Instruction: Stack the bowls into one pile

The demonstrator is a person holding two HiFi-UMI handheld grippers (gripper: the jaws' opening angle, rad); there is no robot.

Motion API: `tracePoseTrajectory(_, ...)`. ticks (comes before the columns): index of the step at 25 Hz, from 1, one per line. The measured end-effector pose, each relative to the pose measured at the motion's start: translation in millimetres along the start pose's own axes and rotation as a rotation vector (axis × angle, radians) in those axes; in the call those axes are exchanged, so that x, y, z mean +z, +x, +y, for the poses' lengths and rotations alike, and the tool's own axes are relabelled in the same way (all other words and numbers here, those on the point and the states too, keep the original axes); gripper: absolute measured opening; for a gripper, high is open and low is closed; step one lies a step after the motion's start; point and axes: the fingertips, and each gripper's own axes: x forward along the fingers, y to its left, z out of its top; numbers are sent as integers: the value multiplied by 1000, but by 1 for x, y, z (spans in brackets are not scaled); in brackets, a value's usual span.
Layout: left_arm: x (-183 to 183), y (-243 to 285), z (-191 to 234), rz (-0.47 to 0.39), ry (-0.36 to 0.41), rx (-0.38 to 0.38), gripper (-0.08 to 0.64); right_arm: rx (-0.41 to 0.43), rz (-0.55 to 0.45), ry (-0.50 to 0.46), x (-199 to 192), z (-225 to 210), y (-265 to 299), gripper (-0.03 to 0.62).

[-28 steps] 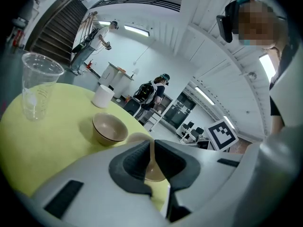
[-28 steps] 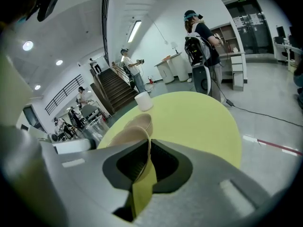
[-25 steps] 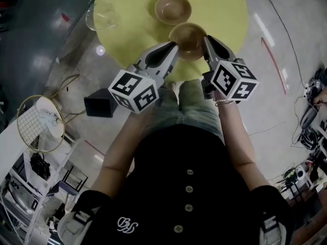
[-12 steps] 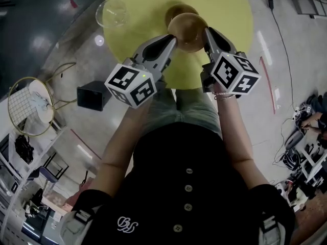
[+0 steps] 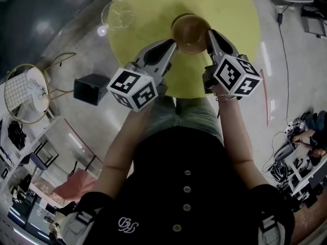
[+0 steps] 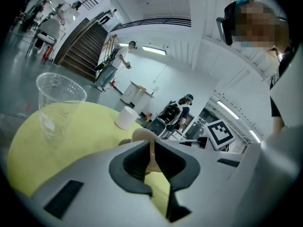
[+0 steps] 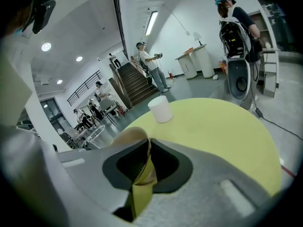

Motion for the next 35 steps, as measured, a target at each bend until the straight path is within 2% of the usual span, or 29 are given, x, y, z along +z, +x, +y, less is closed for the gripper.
tracePoseTrajectory(9,-7,9,12,-11,-50,48,40,-1,58,-8,-12,-14,18,21)
tracePoseTrajectory(19,-12,6,15,-11,-68,64,40,-8,81,-39,-16,-21,30,32)
tracePoseTrajectory(20,-12,5,15,-11,-67,64,40,-8,83,-44,-16,-21,30,38)
tracePoseTrajectory(24,-10,4,14,-12,-62,61,40,-19,81,-57,-16,-21,29,154)
tracePoseTrajectory(25,-10,3,14,-11,-59,59,40,-20,80,-60,-16,-21,29,166)
tracePoseTrajectory(35,4,-4,0,-25,-8,18,40,32,12,-71,2,2,6,166)
